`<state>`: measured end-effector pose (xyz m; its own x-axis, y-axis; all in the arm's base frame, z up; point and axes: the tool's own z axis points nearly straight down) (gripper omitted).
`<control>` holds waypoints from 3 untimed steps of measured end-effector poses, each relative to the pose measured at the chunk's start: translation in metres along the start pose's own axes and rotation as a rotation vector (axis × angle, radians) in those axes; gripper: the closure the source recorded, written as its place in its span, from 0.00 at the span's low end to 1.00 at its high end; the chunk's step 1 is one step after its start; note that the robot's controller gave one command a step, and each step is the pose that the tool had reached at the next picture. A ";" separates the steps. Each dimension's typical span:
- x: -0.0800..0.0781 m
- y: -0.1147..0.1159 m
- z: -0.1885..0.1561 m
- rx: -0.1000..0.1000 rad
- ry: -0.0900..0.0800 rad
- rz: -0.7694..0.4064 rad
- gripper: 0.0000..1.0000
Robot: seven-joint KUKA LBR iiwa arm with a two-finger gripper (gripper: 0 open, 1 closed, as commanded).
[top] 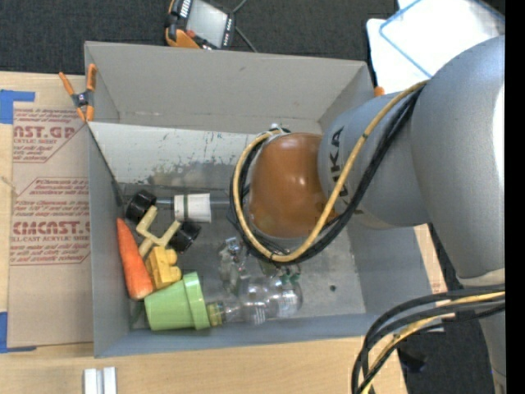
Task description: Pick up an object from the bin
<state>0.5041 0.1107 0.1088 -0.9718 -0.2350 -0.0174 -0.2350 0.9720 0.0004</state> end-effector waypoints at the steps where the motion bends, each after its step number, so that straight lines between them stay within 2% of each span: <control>1: 0.000 0.000 0.000 0.000 0.000 0.000 1.00; 2: 0.001 -0.001 -0.006 -0.001 0.007 -0.024 1.00; 3: -0.028 -0.015 -0.057 -0.002 0.002 -0.475 1.00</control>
Offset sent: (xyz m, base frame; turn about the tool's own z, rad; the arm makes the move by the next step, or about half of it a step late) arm 0.0072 -0.0256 0.0953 -0.2004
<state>0.5340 0.1028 0.1666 -0.7571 -0.6532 -0.0144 -0.6532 0.7572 -0.0054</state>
